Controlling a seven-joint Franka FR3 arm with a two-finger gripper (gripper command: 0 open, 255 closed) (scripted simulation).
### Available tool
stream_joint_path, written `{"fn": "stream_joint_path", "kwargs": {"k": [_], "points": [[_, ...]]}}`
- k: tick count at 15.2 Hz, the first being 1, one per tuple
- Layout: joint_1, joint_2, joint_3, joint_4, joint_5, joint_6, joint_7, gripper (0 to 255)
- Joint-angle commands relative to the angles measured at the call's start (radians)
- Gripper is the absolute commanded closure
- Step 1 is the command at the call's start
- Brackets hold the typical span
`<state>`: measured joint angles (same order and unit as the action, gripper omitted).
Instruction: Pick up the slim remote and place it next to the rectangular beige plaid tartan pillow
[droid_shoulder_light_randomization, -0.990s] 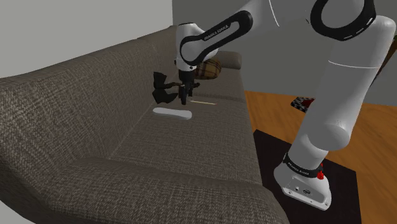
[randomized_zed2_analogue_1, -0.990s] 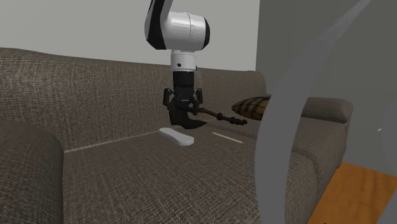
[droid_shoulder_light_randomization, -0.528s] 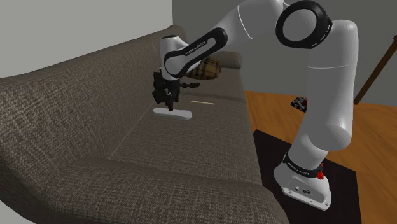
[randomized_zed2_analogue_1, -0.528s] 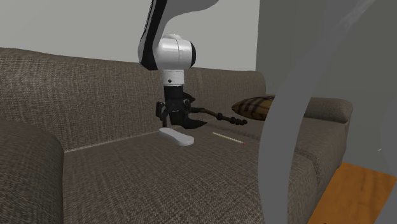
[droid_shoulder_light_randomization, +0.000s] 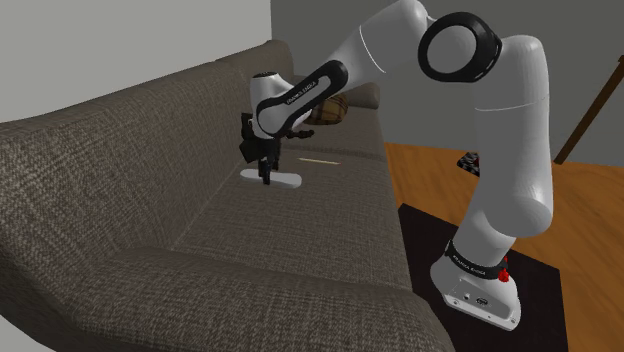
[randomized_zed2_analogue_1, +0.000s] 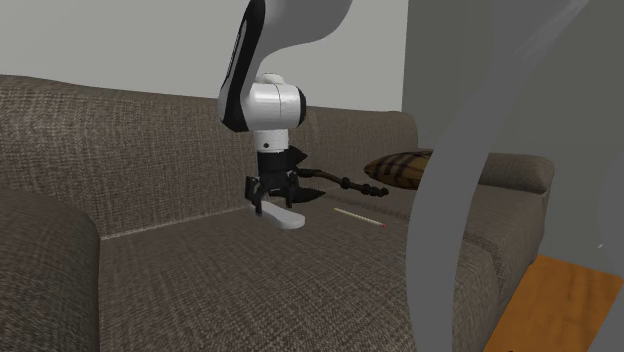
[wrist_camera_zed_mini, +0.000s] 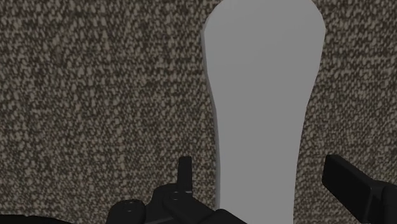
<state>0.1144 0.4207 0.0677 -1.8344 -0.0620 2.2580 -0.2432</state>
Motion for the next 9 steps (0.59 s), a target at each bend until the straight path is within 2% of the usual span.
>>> {"fn": "stream_joint_path", "kwargs": {"k": [1,7,8,9], "points": [[0.001,0.008,0.0,0.0,-0.001,0.008,0.001,0],[0.001,0.008,0.0,0.0,-0.001,0.008,0.001,0],[0.001,0.008,0.0,0.0,-0.001,0.008,0.001,255],[0.001,0.008,0.0,0.0,-0.001,0.008,0.001,255]]}}
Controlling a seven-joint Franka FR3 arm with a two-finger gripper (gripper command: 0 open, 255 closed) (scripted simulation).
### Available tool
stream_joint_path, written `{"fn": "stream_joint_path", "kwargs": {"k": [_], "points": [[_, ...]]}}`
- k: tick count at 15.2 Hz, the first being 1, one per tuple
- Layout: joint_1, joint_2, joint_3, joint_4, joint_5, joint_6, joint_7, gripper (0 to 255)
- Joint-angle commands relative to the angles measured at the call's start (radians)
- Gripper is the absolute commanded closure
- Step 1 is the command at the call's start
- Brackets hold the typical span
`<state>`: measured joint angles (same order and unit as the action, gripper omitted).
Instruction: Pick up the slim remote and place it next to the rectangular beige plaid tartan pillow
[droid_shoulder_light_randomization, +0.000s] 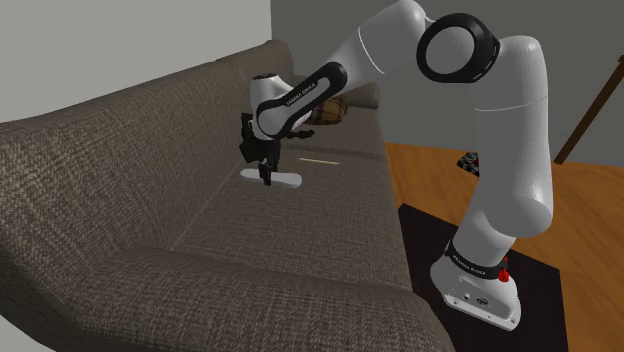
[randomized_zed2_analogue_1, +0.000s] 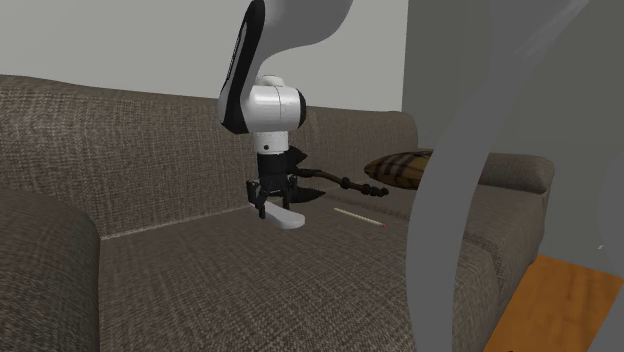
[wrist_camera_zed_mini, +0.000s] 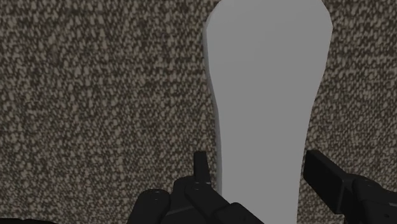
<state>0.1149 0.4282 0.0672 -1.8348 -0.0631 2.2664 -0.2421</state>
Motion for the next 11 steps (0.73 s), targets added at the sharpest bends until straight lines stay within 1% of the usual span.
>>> {"fn": "stream_joint_path", "kwargs": {"k": [1,8,11], "points": [[0.0,0.0,0.0,0.0,0.0,0.0,0.0,255],[0.0,0.0,0.0,0.0,0.0,0.0,0.0,255],[-0.001,-0.022,0.002,0.01,0.003,-0.032,-0.002,255]]}}
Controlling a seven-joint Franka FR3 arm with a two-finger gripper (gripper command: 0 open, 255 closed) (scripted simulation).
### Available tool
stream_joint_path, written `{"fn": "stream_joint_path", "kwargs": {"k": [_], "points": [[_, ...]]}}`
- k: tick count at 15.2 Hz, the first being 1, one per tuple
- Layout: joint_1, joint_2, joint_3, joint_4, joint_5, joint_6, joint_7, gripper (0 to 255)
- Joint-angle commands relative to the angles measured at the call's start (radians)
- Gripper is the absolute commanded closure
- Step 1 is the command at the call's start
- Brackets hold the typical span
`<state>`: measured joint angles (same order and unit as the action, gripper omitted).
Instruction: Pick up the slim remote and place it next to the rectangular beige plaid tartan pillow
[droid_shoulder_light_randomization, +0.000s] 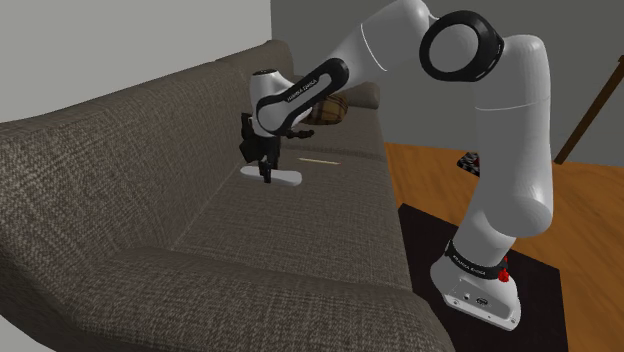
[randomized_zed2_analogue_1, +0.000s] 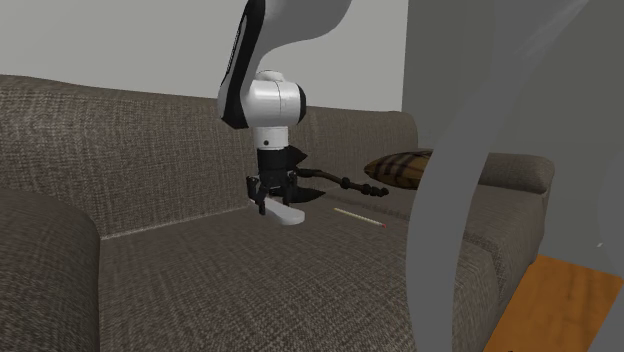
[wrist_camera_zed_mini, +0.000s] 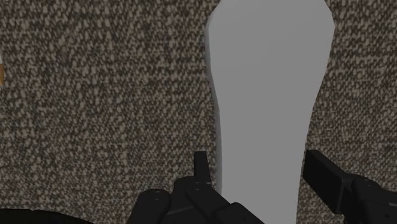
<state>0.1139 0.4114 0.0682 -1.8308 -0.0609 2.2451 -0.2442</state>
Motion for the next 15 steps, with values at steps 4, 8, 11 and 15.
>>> {"fn": "stream_joint_path", "kwargs": {"k": [4,8,11,15], "points": [[-0.001,-0.033,0.002,0.023,0.004,-0.055,-0.003,255],[-0.001,-0.057,0.003,0.043,0.007,-0.1,-0.006,255],[-0.002,-0.074,0.004,0.06,0.009,-0.134,-0.007,255],[-0.002,-0.094,0.005,0.087,0.012,-0.181,-0.01,255]]}}
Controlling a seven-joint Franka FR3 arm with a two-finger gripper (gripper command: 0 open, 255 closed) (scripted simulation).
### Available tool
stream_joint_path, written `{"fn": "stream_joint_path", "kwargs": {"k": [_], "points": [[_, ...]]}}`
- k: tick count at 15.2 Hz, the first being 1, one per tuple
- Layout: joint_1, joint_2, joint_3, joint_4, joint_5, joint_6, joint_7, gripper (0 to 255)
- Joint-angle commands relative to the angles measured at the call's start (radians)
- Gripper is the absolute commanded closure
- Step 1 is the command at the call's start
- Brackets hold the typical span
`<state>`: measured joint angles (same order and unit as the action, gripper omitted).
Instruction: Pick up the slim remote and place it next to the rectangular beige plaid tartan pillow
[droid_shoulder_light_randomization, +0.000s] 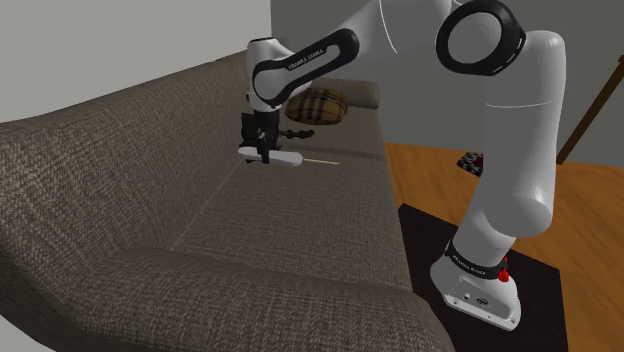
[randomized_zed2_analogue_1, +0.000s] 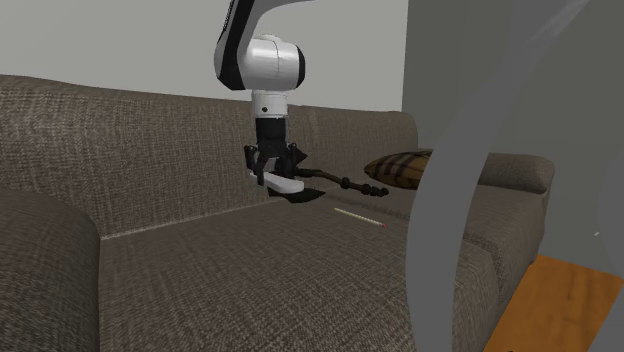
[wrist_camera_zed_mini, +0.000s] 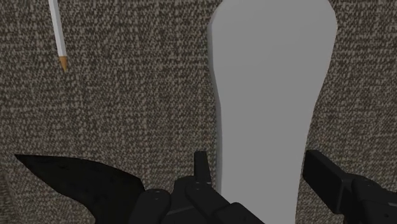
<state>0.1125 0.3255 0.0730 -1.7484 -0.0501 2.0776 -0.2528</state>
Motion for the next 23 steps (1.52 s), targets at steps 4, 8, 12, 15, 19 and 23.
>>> {"fn": "stream_joint_path", "kwargs": {"k": [4,8,12,15,19,23], "points": [[-0.001,-0.025,0.001,0.035,0.003,-0.061,-0.003,255],[-0.001,-0.04,0.002,0.07,0.005,-0.109,-0.005,255],[-0.001,-0.05,0.002,0.109,0.007,-0.159,-0.007,255],[-0.001,-0.056,0.002,0.141,0.008,-0.197,-0.008,255],[0.0,-0.061,0.003,0.188,0.009,-0.249,-0.01,255],[0.0,-0.063,0.003,0.233,0.009,-0.296,-0.011,255]]}}
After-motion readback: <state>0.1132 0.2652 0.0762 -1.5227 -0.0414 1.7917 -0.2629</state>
